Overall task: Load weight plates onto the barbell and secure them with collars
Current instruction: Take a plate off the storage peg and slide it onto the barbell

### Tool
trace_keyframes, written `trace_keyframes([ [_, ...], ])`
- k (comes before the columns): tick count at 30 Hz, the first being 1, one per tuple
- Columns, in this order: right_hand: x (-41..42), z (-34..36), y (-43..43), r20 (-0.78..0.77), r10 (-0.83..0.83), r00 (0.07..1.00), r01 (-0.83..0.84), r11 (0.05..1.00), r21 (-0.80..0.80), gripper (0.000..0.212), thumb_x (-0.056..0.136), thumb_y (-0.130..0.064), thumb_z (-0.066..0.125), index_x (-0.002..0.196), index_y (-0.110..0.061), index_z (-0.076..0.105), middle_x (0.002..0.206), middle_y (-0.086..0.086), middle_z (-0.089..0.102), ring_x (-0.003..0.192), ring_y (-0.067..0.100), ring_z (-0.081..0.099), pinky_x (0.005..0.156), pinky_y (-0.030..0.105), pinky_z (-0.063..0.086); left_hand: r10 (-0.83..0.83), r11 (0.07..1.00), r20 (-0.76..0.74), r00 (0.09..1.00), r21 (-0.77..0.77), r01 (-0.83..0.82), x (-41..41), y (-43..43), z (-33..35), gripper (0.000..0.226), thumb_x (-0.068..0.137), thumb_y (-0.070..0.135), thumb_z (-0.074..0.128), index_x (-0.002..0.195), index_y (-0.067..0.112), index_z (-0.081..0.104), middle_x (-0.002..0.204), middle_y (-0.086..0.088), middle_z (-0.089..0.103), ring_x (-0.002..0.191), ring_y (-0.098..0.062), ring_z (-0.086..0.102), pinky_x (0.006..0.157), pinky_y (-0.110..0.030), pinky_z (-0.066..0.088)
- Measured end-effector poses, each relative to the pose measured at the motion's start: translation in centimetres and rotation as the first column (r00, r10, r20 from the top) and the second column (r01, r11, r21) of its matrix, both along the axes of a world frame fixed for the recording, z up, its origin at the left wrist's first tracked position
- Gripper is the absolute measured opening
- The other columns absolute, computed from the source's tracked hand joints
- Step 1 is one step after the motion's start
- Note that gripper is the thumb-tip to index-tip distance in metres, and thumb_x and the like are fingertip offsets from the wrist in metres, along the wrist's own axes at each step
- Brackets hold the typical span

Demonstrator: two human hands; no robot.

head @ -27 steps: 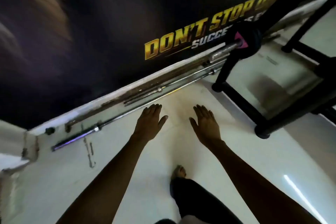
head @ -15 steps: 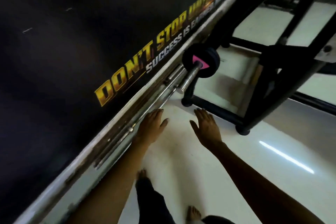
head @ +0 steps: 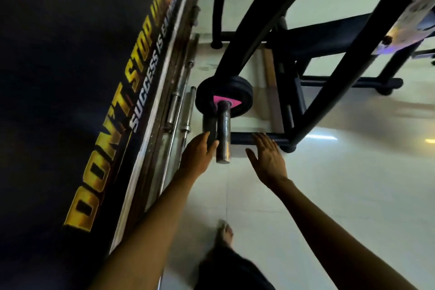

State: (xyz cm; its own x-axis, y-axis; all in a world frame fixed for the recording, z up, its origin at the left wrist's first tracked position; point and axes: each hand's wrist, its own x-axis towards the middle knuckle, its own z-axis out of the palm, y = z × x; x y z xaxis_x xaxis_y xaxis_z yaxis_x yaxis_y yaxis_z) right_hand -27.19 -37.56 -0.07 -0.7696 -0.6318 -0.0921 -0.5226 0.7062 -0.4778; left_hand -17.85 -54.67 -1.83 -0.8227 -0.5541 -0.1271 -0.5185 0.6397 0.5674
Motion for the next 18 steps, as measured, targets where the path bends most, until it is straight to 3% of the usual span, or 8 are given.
trace_keyframes([
  [3, -3.6, -1.9, -3.9, 0.017, -0.015, 1.0, 0.015, 1.0, -0.021, 0.053, 0.097, -0.028, 0.042, 0.145, -0.013, 0.025, 0.154, 0.007, 0.025, 0.144, 0.02, 0.015, 0.117, 0.033, 0.007, 0.025, 0.991, 0.028, 0.999, 0.134, -0.028, -4.3, -3.1, -3.1, 0.055, 0.095, 0.038, 0.047, 0.14, 0.009, 0.037, 0.139, -0.015, 0.047, 0.124, -0.031, 0.048, 0.098, -0.039, 0.041],
  [5, -6.3, -3.1, -6.9, 0.005, -0.02, 1.0, 0.02, 0.997, -0.071, 0.054, 0.095, -0.023, 0.047, 0.144, -0.012, 0.028, 0.154, 0.009, 0.025, 0.144, 0.023, 0.016, 0.117, 0.035, 0.01, 0.14, 0.957, 0.006, 0.99, 0.257, -0.137, -7.3, -4.9, -5.4, 0.055, 0.092, 0.032, 0.055, 0.138, 0.005, 0.039, 0.136, -0.017, 0.049, 0.12, -0.033, 0.051, 0.095, -0.038, 0.042],
  [8, -10.5, -5.7, -11.3, -0.029, -0.032, 0.999, 0.028, 0.99, -0.139, 0.065, 0.093, -0.028, 0.05, 0.147, -0.014, 0.017, 0.157, 0.008, 0.016, 0.145, 0.021, 0.01, 0.119, 0.036, 0.009, 0.352, 0.814, -0.004, 0.936, 0.495, -0.304, -11.7, -7.6, -10.0, 0.067, 0.086, 0.023, 0.066, 0.141, 0.003, 0.032, 0.14, -0.019, 0.043, 0.126, -0.034, 0.045, 0.094, -0.032, 0.038],
  [11, -13.8, -7.9, -14.5, -0.058, -0.085, 0.995, 0.071, 0.973, -0.218, 0.075, 0.091, -0.032, 0.054, 0.148, -0.015, 0.008, 0.158, 0.009, 0.009, 0.145, 0.023, 0.007, 0.12, 0.038, 0.006, 0.521, 0.648, -0.058, 0.851, 0.676, -0.351, -14.6, -9.6, -14.0, 0.075, 0.08, 0.011, 0.071, 0.142, 0.004, 0.029, 0.144, -0.017, 0.04, 0.131, -0.031, 0.041, 0.103, -0.036, 0.036],
  [13, -15.0, -8.9, -15.4, -0.066, -0.133, 0.989, 0.109, 0.955, -0.276, 0.076, 0.088, -0.029, 0.059, 0.147, -0.015, 0.014, 0.156, 0.009, 0.015, 0.144, 0.026, 0.014, 0.119, 0.044, 0.015, 0.604, 0.58, -0.124, 0.787, 0.746, -0.328, -15.6, -10.7, -16.0, 0.07, 0.078, 0.003, 0.071, 0.137, 0.004, 0.036, 0.14, -0.017, 0.046, 0.127, -0.031, 0.046, 0.103, -0.038, 0.04],
  [15, -15.4, -9.7, -15.5, -0.092, -0.177, 0.98, 0.135, 0.929, -0.345, 0.072, 0.085, -0.024, 0.063, 0.145, -0.015, 0.024, 0.151, 0.012, 0.027, 0.138, 0.03, 0.028, 0.111, 0.05, 0.033, 0.628, 0.573, -0.189, 0.755, 0.769, -0.284, -15.9, -11.4, -17.2, 0.068, 0.076, 0.001, 0.072, 0.135, 0.006, 0.038, 0.136, -0.017, 0.05, 0.122, -0.03, 0.051, 0.096, -0.035, 0.045],
  [18, -15.0, -10.2, -15.3, -0.092, -0.207, 0.974, 0.151, 0.897, -0.414, 0.067, 0.084, -0.023, 0.064, 0.142, -0.013, 0.032, 0.142, 0.015, 0.038, 0.129, 0.031, 0.04, 0.097, 0.046, 0.047, 0.63, 0.57, -0.241, 0.738, 0.789, -0.229, -15.9, -12.2, -18.4, 0.068, 0.075, 0.0, 0.073, 0.134, 0.008, 0.04, 0.135, -0.013, 0.052, 0.12, -0.026, 0.052, 0.09, -0.029, 0.047],
])
